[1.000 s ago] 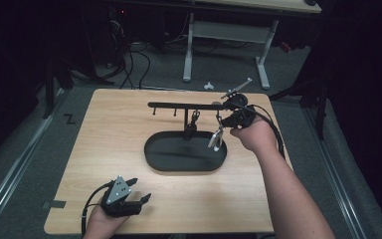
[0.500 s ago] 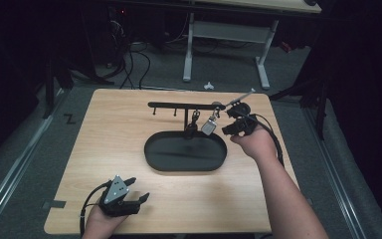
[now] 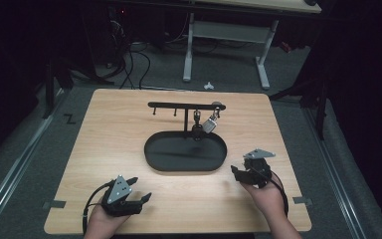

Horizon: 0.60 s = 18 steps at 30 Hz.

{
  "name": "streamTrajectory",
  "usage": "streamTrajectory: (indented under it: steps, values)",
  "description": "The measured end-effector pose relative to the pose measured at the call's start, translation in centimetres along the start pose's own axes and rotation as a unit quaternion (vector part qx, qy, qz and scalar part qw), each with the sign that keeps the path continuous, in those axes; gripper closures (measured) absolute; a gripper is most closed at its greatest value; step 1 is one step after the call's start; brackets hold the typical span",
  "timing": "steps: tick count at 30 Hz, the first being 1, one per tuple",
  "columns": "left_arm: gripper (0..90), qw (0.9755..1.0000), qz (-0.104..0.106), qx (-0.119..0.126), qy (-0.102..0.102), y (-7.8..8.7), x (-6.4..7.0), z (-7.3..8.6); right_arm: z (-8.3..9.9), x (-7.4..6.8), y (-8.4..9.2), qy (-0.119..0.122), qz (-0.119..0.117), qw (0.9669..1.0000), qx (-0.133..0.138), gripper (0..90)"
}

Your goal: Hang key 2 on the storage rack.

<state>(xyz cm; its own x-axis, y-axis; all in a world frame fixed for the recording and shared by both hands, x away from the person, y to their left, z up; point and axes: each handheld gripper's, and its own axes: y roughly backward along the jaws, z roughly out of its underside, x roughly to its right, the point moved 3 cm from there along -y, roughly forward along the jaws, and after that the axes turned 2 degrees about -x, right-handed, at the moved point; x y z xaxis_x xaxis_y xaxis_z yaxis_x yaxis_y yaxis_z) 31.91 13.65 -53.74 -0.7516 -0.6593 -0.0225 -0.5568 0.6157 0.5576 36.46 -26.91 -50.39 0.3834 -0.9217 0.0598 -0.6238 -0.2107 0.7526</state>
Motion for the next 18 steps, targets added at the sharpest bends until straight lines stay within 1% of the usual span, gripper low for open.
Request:
streamTrajectory:
  steps: [2, 4, 7, 10, 11, 12, 13, 15, 18]
  values:
    - [27.6, 1.0000, -0.001, -0.002, 0.007, -0.1, -0.1, 0.0, 1.3, 0.2, 0.2, -0.009, 0.000, 0.9998, 0.015, 38.7]
    - [27.4, 0.9999, -0.008, -0.005, 0.008, -0.2, -0.2, 0.1, 2.4, 0.2, 0.4, -0.014, 0.001, 0.9996, 0.026, 37.9]
    - [27.2, 0.9998, -0.015, -0.006, 0.015, -0.2, -0.4, 0.0, 4.0, 0.2, 0.8, -0.020, 0.008, 0.9989, 0.042, 37.1]
    - [27.1, 0.9995, -0.022, -0.006, 0.022, -0.1, -0.5, 0.1, 5.4, 0.1, 1.3, -0.018, 0.016, 0.9974, 0.068, 37.0]
    - [27.0, 0.9993, -0.024, -0.006, 0.027, -0.1, -0.6, 0.1, 5.7, 0.2, 1.4, -0.016, 0.013, 0.9971, 0.073, 37.0]
    - [27.0, 0.9993, -0.025, -0.006, 0.029, -0.1, -0.6, 0.1, 6.1, 0.2, 1.6, -0.021, 0.002, 0.9969, 0.076, 36.8]
    - [26.9, 0.9992, -0.025, -0.005, 0.029, -0.1, -0.6, 0.1, 6.2, 0.2, 1.7, -0.024, -0.002, 0.9970, 0.074, 36.3]
    - [26.9, 0.9991, -0.029, -0.007, 0.029, -0.2, -0.6, 0.0, 6.3, 0.3, 1.9, -0.013, 0.002, 0.9970, 0.077, 36.4]
    - [26.8, 0.9992, -0.030, -0.007, 0.027, -0.2, -0.5, -0.2, 6.5, 0.5, 1.9, -0.016, 0.001, 0.9967, 0.080, 36.3]
